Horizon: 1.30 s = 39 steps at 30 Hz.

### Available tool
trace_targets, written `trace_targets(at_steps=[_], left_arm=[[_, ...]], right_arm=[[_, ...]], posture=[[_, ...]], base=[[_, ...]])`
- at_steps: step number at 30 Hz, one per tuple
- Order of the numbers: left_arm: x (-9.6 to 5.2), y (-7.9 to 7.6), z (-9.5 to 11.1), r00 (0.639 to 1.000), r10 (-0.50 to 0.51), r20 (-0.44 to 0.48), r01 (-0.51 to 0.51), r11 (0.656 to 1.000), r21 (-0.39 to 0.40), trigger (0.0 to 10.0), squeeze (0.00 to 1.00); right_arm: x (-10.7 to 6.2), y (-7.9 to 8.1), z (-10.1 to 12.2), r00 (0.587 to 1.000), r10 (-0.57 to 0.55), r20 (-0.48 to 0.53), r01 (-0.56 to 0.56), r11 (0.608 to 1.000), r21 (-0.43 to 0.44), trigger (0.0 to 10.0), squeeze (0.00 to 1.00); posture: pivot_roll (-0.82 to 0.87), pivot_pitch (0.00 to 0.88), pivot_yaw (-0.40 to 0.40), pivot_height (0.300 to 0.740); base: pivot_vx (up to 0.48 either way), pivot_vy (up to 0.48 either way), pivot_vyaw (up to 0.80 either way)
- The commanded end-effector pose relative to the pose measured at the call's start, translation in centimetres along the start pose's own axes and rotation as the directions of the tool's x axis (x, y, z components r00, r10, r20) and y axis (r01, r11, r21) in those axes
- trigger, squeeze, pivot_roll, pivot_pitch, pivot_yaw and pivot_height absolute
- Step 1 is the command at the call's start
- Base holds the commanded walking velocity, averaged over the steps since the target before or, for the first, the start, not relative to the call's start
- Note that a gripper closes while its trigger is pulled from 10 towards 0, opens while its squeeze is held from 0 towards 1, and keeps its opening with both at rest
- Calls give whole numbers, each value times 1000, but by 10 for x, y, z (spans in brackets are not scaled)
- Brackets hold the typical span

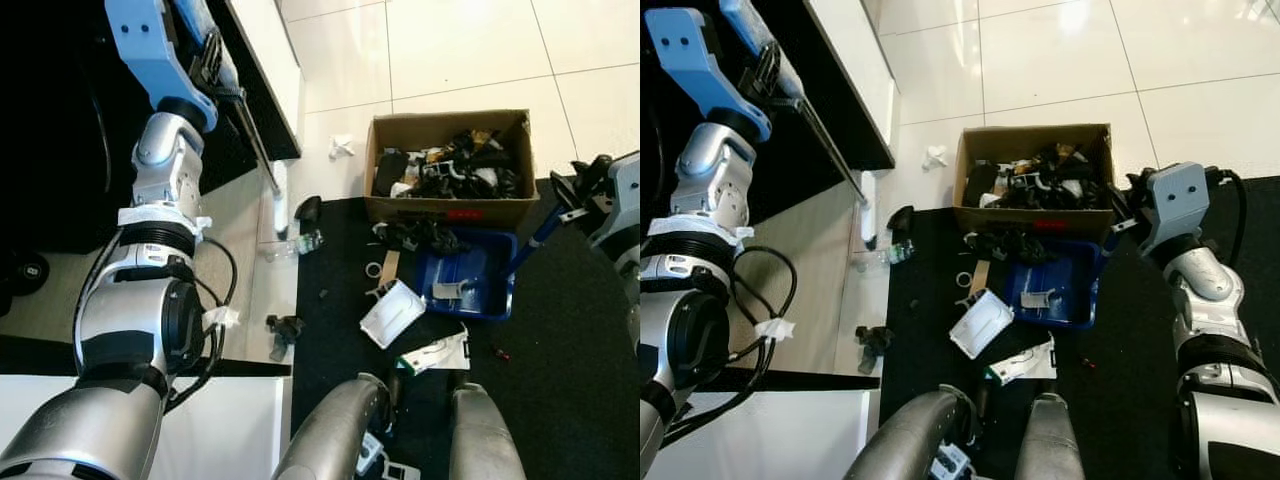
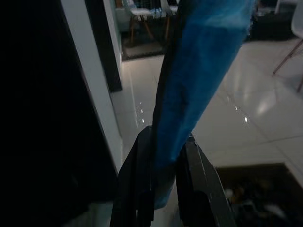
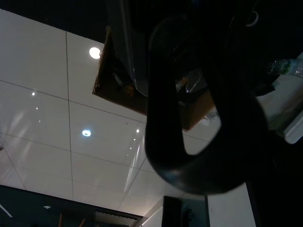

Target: Sweep floor

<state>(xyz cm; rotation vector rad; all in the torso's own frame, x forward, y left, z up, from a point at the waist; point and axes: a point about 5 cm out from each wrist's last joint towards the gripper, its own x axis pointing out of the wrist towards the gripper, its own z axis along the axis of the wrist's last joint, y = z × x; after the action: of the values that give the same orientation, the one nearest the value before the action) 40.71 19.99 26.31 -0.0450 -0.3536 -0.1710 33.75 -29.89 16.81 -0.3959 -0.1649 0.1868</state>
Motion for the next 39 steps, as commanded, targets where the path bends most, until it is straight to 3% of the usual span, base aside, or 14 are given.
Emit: trace_targets(at_steps=[1, 3, 7, 21, 28, 39], left_arm=[[-6, -1, -12, 1000, 7, -14, -7, 1000, 6, 10000, 94], [-14, -13, -36, 998, 7, -58, -10, 999, -47, 10000, 110], [-18, -19, -47, 997, 15, -79, -21, 997, -75, 10000, 133], [-23, -32, -63, 993, 12, -119, -27, 993, -118, 10000, 176], [-23, -39, -73, 985, 34, -169, -81, 956, -282, 10000, 161], [-23, -71, -88, 967, -13, -253, -80, 932, -355, 10000, 169]], right_arm=[[-6, 15, -18, 995, 57, -81, -55, 998, 27, 10000, 0], [-5, 16, -17, 995, 65, -78, -63, 998, 27, 10000, 0], [-5, 16, -17, 995, 70, -77, -68, 997, 26, 10000, 0], [-14, 19, -22, 994, 86, -74, -84, 996, 26, 10000, 0], [-15, 16, -21, 994, 87, -69, -85, 996, 22, 10000, 0], [-21, 14, -18, 996, 80, -49, -80, 997, 15, 10000, 0]], posture=[[-19, 368, 253, 740], [-25, 382, 250, 740], [-34, 402, 252, 740], [-41, 452, 269, 740], [-60, 483, 277, 740], [-88, 493, 284, 740]], base=[[0, 0, 0], [0, 0, 0], [0, 0, 0], [0, 0, 0], [0, 0, 0], [0, 0, 0]])
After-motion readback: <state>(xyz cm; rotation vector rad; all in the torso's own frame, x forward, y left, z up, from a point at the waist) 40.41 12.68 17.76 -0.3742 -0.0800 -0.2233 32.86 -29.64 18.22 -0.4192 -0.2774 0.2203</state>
